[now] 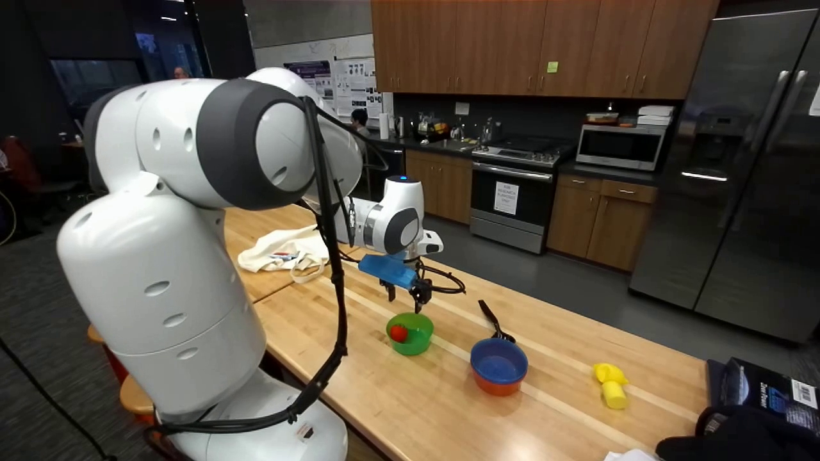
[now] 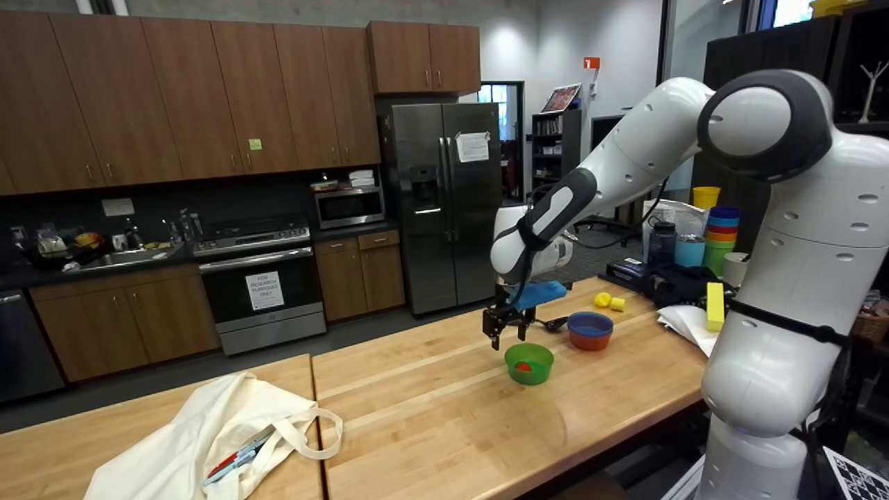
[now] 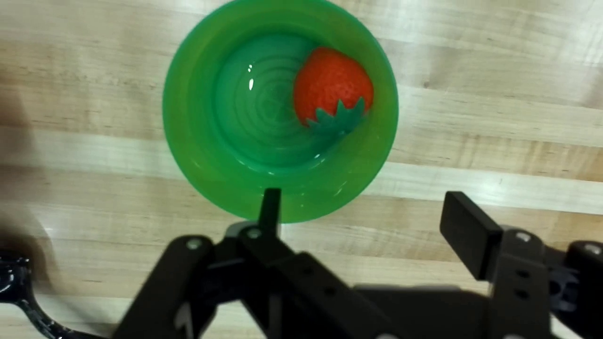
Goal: Put the strawberry from the green bowl inside the blue bowl.
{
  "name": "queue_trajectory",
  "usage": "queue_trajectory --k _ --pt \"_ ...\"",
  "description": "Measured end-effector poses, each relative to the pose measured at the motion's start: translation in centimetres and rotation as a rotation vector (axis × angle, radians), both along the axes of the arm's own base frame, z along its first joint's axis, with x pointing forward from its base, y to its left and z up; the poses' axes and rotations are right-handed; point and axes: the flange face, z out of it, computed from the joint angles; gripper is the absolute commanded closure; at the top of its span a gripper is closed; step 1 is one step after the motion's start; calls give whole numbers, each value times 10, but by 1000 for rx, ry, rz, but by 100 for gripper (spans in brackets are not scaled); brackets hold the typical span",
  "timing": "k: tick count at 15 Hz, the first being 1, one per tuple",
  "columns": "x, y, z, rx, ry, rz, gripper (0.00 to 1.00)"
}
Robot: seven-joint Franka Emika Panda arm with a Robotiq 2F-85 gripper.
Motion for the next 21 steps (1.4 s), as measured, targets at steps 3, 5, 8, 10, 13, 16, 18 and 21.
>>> queue_trajectory --k 3,5,8,10,13,16,18,21 --pt "-7 -2 -7 -2 18 4 14" --pt "-14 -2 -14 -4 35 6 14" --pt "-24 -4 -23 -7 59 6 16" --pt "-29 -7 -27 -6 68 0 18" --pt "-36 -16 -30 0 77 -20 34" --pt "-42 -24 -34 8 90 -34 54" --pt "-44 -26 -36 17 96 -40 70" --pt "-47 -25 -41 24 107 -34 68"
